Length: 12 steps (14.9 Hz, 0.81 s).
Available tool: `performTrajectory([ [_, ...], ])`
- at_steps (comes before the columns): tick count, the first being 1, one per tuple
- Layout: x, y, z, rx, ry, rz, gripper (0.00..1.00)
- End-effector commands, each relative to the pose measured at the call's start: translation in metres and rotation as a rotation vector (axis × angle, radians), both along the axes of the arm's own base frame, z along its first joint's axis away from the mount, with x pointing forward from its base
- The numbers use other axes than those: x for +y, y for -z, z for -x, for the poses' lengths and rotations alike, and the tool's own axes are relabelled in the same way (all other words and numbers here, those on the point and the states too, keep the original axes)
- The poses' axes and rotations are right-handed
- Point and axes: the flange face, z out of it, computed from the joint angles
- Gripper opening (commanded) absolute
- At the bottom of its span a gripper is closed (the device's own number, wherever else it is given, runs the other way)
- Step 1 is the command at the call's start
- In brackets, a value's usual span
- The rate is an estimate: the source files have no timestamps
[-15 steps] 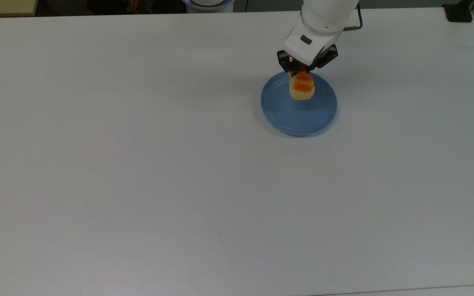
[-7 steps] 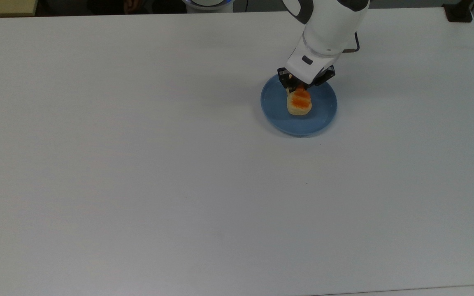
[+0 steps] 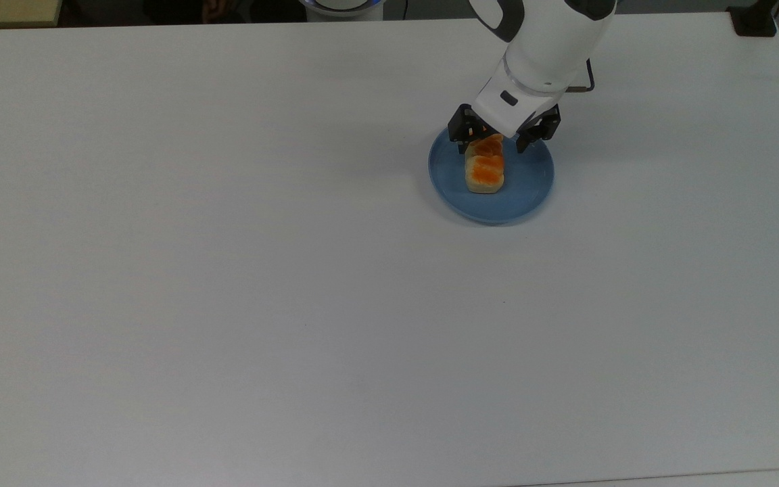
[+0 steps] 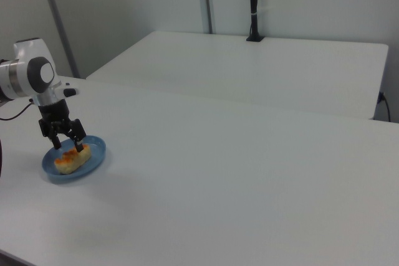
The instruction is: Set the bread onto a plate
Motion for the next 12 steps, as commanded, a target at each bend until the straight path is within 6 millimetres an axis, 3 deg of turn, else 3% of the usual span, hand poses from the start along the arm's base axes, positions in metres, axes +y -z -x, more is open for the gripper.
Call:
performTrajectory([
  [1, -0.005, -0.035, -0.005, -0.063, 0.032, 0.003, 1.0],
  [3, -0.047, -0.095, -0.008, -0.103, 0.072, 0.02, 1.0],
  [4, -0.076, -0.138, -0.008, -0.11, 0.051, 0.026, 1.0],
  [6, -0.113, -0.187, -0.006, -0.094, 0.009, 0.045, 1.0],
  [7, -0.146, -0.216, -0.007, -0.092, 0.018, 0.048, 1.0],
  [10, -0.216, -0.266, -0.006, -0.091, 0.019, 0.035, 1.0],
  [12, -0.257, -0.285, -0.003, -0.095, 0.062, 0.025, 1.0],
])
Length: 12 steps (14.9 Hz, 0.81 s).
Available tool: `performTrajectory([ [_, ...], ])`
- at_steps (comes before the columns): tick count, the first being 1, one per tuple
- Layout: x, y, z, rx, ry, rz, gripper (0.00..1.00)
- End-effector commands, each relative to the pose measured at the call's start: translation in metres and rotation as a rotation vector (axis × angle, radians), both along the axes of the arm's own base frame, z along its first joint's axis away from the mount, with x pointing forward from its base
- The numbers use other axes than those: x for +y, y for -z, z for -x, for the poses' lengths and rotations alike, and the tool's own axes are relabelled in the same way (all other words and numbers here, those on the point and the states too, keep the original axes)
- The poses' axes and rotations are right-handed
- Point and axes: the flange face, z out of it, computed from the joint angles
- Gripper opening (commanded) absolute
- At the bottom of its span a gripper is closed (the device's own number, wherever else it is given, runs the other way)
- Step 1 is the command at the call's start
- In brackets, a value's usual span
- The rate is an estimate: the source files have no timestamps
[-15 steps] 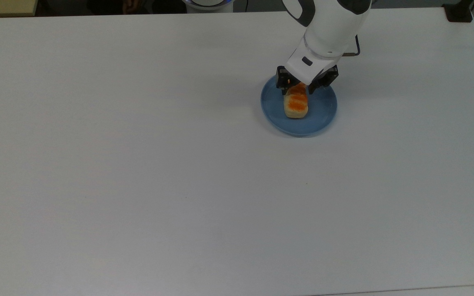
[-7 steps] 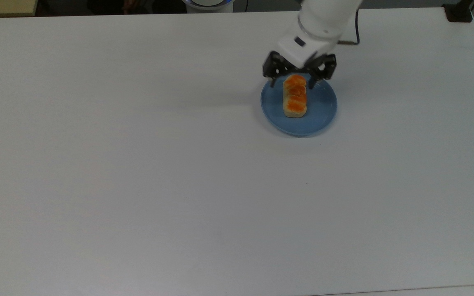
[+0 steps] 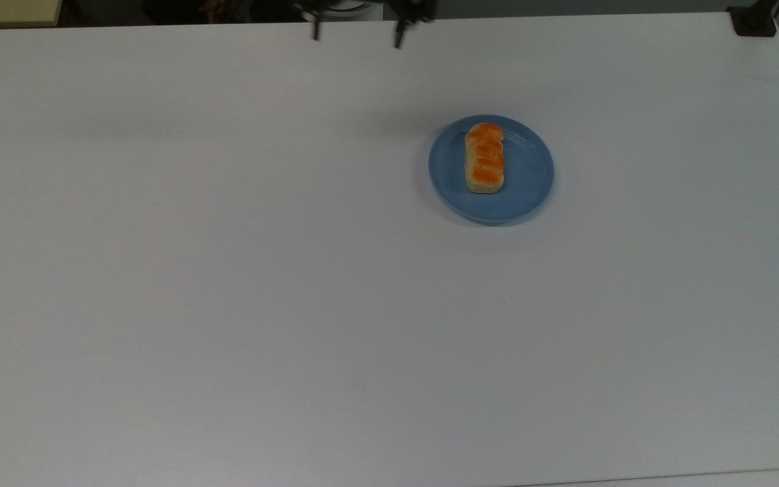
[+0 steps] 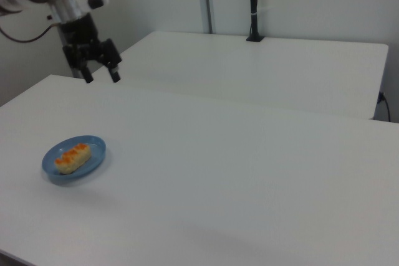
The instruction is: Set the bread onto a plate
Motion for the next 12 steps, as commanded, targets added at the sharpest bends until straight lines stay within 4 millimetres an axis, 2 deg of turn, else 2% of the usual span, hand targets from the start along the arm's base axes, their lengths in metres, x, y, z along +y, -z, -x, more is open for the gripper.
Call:
performTrajectory([
  [1, -0.067, -0.03, 0.001, 0.001, 0.048, -0.047, 1.0],
  [2, -0.086, -0.036, 0.002, -0.012, 0.078, -0.061, 1.0],
  [4, -0.112, -0.041, 0.001, -0.035, 0.124, -0.078, 1.0],
  [8, -0.131, -0.043, 0.003, -0.042, 0.165, -0.095, 1.0],
  [9, -0.145, -0.043, 0.005, -0.045, 0.19, -0.112, 1.0],
  [12, -0.153, -0.044, 0.006, -0.048, 0.203, -0.14, 1.0],
])
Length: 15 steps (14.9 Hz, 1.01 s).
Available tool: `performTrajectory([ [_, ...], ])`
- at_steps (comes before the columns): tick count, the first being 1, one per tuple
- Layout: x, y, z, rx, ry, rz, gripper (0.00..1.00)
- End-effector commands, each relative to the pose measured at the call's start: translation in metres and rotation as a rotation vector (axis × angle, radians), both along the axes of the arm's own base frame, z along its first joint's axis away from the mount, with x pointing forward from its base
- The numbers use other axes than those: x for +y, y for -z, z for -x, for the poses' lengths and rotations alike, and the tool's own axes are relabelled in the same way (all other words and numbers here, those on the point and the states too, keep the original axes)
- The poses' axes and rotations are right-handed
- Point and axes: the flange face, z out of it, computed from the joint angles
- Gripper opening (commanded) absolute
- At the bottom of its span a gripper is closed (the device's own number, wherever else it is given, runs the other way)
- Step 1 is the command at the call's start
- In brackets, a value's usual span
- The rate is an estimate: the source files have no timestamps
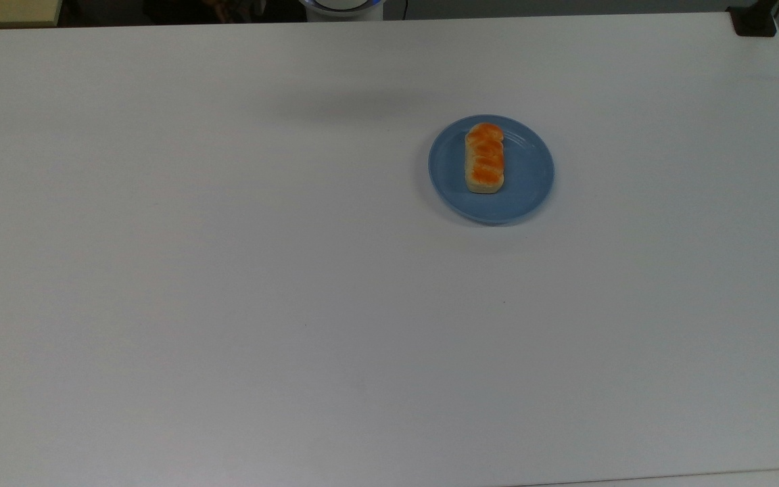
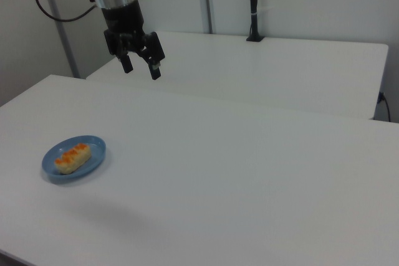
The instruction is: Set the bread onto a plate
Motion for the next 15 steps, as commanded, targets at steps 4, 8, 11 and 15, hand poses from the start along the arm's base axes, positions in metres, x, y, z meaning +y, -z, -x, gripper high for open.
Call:
performTrajectory([
  [4, 0.002, -0.003, -0.008, -0.049, -0.022, -0.024, 1.0],
  [8, 0.01, -0.005, -0.007, -0.045, -0.034, -0.032, 1.0],
  [11, 0.009, -0.001, -0.008, -0.04, -0.064, -0.029, 1.0],
  [15, 0.018, 0.005, -0.011, -0.032, -0.086, -0.03, 1.0],
])
